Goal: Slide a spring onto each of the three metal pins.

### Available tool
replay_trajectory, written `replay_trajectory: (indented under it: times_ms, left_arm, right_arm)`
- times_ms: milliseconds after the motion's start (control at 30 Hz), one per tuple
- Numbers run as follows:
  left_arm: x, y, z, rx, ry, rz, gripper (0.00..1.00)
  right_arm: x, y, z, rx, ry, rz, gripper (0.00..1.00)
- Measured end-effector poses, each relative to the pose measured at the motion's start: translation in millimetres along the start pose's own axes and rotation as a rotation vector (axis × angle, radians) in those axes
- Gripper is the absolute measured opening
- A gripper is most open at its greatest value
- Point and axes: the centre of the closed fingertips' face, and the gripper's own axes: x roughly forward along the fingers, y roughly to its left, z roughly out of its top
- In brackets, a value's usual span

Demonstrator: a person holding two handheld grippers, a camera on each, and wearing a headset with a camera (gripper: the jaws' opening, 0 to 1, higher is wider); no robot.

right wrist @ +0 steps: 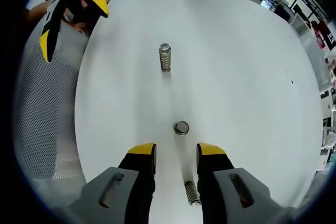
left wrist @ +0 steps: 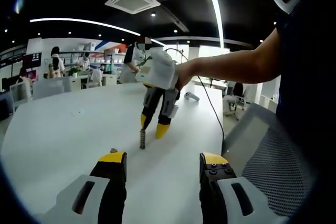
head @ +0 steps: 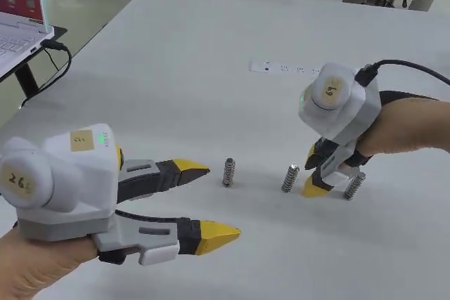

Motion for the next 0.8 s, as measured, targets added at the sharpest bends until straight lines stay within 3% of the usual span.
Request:
replay_trajectory:
  times_ms: [400,500,800]
  left_arm:
    - [0.6,1.9,-1.4,-0.005,0.007,0.001,0.51]
    - [0.5,2.1,-2.7,-0.007,0.009,0.002,0.51]
    - [-0.1,2.4,-2.9,-0.011,0.014,0.005,0.51]
  right_arm:
    - [-21.1,18.2,-0.3,0.052,-0.124,-0.054,0.31]
    - [-25.3,26.2,4.2,0.083,-0.192,-0.051,0.31]
    - [-34.7,40.1,-4.9,0.130,-0.272,-0.084,0.31]
